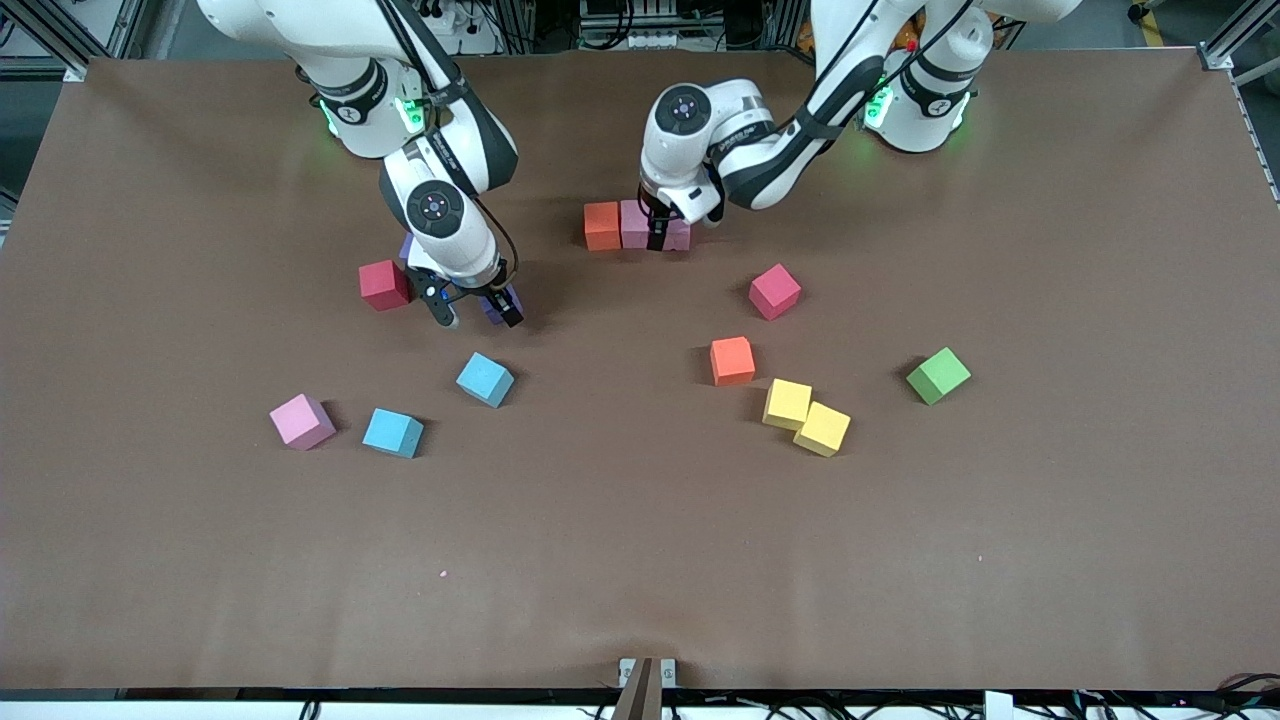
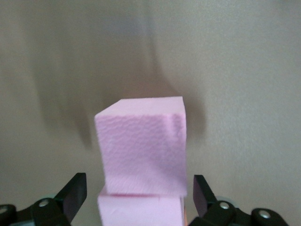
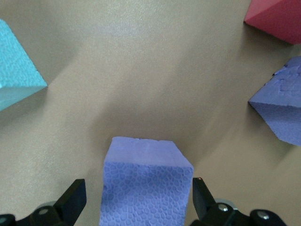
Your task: Form number 2 with 11 blocks
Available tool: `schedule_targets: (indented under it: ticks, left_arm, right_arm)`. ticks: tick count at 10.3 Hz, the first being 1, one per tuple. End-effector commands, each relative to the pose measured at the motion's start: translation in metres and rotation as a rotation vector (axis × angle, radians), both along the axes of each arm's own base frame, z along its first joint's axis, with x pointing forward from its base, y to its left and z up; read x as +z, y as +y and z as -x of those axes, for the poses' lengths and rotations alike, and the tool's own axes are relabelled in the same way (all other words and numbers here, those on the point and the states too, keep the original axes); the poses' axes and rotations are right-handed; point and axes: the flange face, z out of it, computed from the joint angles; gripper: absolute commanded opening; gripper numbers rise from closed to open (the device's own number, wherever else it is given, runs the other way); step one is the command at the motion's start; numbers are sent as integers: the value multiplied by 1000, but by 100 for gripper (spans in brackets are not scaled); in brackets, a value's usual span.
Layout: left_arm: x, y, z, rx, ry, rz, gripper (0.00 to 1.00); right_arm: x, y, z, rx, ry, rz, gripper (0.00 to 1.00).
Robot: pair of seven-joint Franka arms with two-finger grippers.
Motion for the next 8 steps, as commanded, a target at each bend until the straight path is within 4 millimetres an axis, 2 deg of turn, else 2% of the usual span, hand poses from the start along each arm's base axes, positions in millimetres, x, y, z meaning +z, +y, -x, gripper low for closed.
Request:
schedule_targets:
  ticks: [1, 4, 6, 7, 8]
  left_arm:
    - [36, 14, -19, -87, -60, -49, 100]
    - [71, 7, -59, -153, -66, -80, 100]
    - [97, 13, -103, -252, -86, -62, 100]
    - [108, 25, -139, -336, -124, -41, 100]
    - [123, 33, -167, -395, -157, -29, 100]
  right_arm:
    - [15, -6, 4, -11, 5, -11, 100]
    - [16, -10, 9, -8, 4, -12, 100]
    - [16, -16, 7, -17, -4, -17, 100]
    - [16, -16, 9, -16, -11, -20, 100]
    - [14, -16, 9, -18, -15, -22, 100]
